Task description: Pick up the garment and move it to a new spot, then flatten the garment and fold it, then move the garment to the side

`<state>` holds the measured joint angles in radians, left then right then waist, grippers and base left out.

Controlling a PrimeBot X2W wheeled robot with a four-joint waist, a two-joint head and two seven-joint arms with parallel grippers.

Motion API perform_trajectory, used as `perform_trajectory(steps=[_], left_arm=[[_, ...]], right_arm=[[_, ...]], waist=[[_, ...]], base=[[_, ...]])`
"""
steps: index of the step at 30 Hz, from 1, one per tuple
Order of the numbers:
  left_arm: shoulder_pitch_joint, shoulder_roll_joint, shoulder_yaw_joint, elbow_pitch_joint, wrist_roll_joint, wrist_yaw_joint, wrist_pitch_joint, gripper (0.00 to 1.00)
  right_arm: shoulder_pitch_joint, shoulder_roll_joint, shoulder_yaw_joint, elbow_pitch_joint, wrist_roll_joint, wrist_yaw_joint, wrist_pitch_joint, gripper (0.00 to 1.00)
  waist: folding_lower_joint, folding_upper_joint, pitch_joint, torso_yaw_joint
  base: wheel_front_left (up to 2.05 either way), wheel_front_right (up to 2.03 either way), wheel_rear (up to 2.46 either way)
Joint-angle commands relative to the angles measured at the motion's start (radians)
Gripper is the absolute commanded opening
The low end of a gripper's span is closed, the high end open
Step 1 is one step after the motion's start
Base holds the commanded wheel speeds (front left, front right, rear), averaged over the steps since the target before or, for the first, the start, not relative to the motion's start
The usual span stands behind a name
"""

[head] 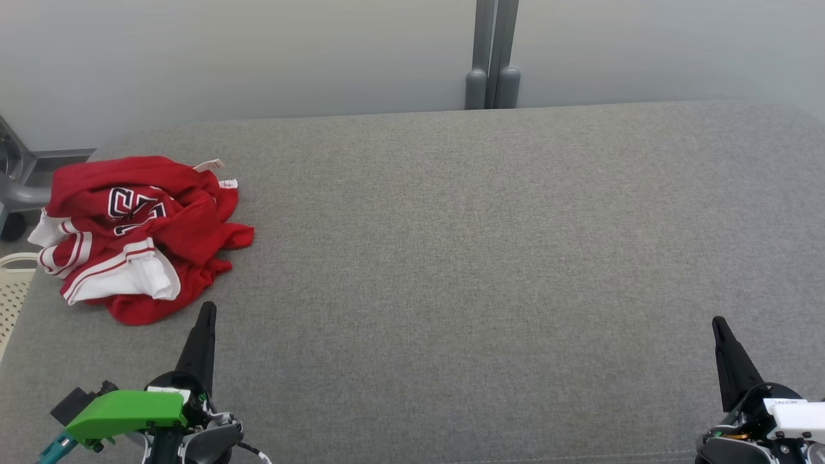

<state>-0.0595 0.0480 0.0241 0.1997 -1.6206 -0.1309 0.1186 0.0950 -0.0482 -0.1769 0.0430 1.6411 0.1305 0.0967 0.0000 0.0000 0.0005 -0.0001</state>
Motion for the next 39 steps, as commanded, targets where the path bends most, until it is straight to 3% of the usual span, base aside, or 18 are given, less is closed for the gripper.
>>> perform_trajectory(steps=[1,24,25,39], left_arm=[[-0.015,0.001,0.001,-0.003,-0.006,-0.004,0.001,0.0],[-0.015,0.001,0.001,-0.003,-0.006,-0.004,0.001,0.0],[0.0,0.0,0.0,0.0,0.0,0.0,0.0,1.0],[0.041,-0.003,-0.02,0.037,0.019,0.0,-0.053,1.0]], right_arm=[[0.007,-0.004,-0.001,-0.003,0.001,0.0,0.005,0.0],[0.007,-0.004,-0.001,-0.003,0.001,0.0,0.005,0.0],[0.0,0.0,0.0,0.0,0.0,0.0,0.0,1.0],[-0.006,0.008,0.069,0.046,-0.038,0.0,-0.05,1.0]], waist=[[0.0,0.0,0.0,0.0],[0.0,0.0,0.0,0.0],[0.0,0.0,0.0,0.0],[0.0,0.0,-0.012,-0.003]], base=[[0.0,0.0,0.0],[0.0,0.0,0.0],[0.0,0.0,0.0],[0.0,0.0,0.0]])
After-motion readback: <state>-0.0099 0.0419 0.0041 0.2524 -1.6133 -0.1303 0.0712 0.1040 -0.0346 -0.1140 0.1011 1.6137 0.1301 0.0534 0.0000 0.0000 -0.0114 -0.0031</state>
